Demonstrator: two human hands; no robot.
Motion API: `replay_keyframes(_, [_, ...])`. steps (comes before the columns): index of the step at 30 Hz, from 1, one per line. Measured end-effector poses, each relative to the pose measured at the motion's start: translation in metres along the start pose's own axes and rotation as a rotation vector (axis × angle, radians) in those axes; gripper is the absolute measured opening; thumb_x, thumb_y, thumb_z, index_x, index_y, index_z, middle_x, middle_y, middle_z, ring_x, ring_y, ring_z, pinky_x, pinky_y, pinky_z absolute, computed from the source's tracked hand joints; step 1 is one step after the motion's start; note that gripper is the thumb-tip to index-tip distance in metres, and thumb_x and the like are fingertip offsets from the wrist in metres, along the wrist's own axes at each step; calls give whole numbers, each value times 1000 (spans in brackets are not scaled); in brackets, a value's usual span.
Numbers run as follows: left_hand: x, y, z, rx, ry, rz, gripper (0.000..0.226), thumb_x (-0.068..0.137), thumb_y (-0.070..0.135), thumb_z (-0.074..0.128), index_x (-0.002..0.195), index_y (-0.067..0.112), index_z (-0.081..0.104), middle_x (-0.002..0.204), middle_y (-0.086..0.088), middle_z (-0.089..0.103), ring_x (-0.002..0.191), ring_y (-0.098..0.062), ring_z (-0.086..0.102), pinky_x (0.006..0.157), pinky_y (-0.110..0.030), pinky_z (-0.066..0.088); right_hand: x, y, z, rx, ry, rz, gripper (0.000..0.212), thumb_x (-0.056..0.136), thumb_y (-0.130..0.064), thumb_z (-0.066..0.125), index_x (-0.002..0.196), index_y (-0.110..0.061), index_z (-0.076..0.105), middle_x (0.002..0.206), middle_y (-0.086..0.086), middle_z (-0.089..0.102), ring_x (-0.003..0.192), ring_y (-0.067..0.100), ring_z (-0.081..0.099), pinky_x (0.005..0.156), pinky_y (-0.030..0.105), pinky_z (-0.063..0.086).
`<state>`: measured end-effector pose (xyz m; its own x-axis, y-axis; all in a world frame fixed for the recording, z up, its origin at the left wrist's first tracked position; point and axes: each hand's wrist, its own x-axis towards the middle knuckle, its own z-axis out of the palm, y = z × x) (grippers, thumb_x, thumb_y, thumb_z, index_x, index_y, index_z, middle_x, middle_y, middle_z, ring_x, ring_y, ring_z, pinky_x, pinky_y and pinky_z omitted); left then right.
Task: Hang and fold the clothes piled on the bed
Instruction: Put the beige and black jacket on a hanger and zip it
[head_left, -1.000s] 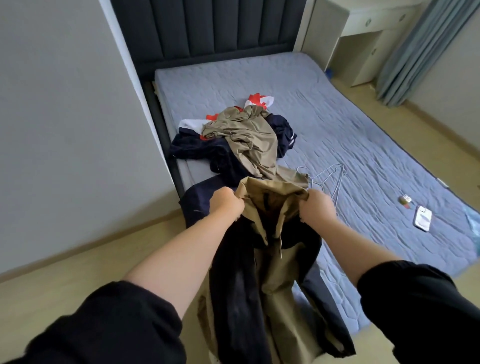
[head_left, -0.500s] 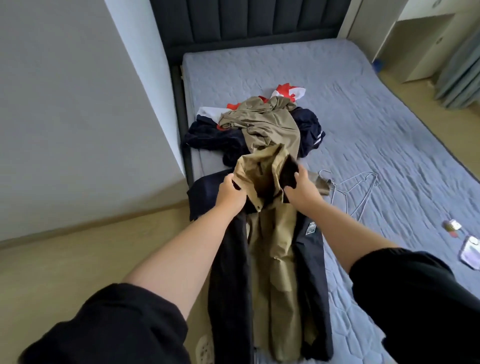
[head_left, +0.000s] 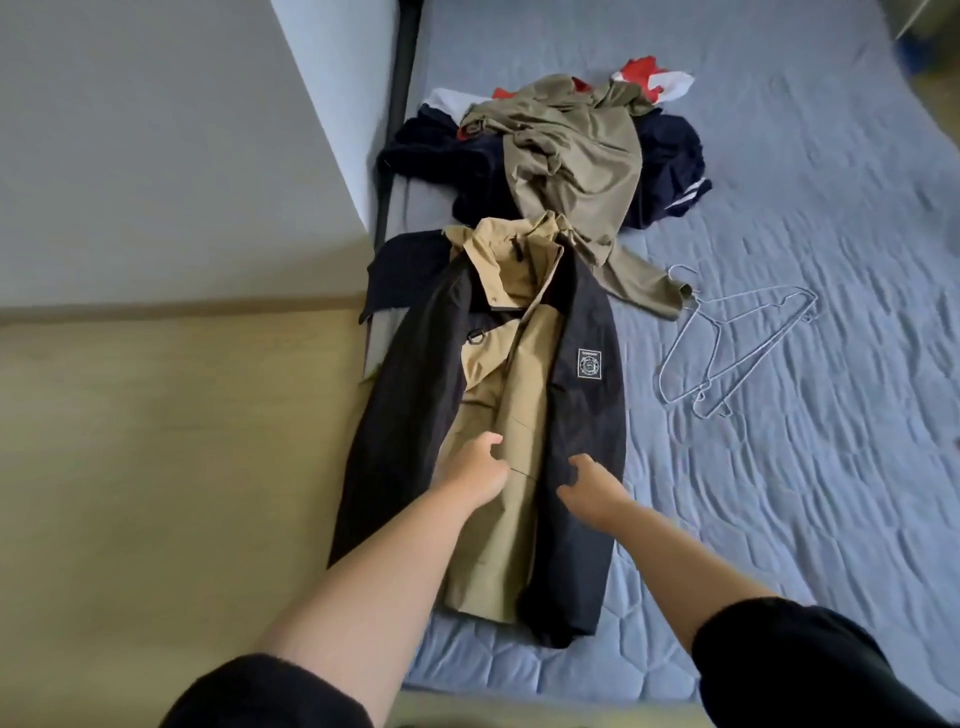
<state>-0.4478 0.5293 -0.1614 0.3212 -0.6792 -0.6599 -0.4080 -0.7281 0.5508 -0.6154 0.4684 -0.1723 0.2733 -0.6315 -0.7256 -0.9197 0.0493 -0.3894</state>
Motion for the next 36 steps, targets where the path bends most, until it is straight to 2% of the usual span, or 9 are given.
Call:
replay_keyframes(2, [25,-18,33,56,-15,14,58,92,15,43,147,31,30,150,0,33,115,-25,53,73,-27,49,22,26,27,-32,2,26,67,93,-28,51,150,-17,19,150,12,28,132,33,36,101,38,39])
replay_keyframes(4, [59,-42,67,190,-25,23,67,95,18,45,152,33,14,159,2,14,138,-28,31,96,-37,46,50,49,57,-67,32,96,75,91,-39,53,152,-27,10,157,12,13,141,35,20,110,49,30])
replay_keyframes(11, [156,-137,169,663,148,160,83,95,52,40,147,33,-22,159,-9,-16,146,-30,-10,117,-49,11,153,98,160,-154,207,173,105,76,-63,61,149,-39,-11,159,7,-18,146,30,-11,109,64,15])
replay_keyframes(15, [173,-148,190,763,416,250,84,91,60,41,150,32,-12,160,-11,-4,146,-29,-5,113,-49,13,173,95,168,-144,340,160,98,76,-52,64,150,-39,1,159,9,-9,145,33,-5,107,63,16])
replay_keyframes(21, [147,-130,172,604,438,208,92,85,53,57,151,33,-4,143,-8,32,126,-29,35,97,-38,40,126,115,137,-278,368,-33,57,87,-8,51,139,-21,32,136,13,37,124,34,37,91,43,44])
replay_keyframes(23, [132,-121,170,416,418,152,74,87,37,61,147,26,19,133,-11,47,117,-30,48,91,-38,46,107,127,116,-454,429,-64,41,91,-4,44,130,-16,42,125,13,47,114,34,50,79,39,45])
replay_keyframes(27, [107,-95,164,285,422,258,10,81,11,56,88,18,52,92,-4,62,93,-30,60,70,-30,48,81,155,31,-789,842,-11,29,90,-9,45,109,-18,64,113,5,59,108,27,53,87,37,37])
replay_keyframes(32, [82,-54,165,-33,176,389,30,83,10,62,59,17,46,61,2,46,63,-18,46,50,-25,32,72,180,-9,-702,888,120,38,90,-21,47,127,-13,52,140,15,37,127,33,34,105,47,27])
replay_keyframes(36, [61,-57,185,-416,-367,324,20,100,19,47,110,18,64,101,2,64,91,-11,57,77,-26,42,82,176,58,-199,560,-47,37,96,-22,42,127,-1,49,128,20,51,119,35,48,92,36,39])
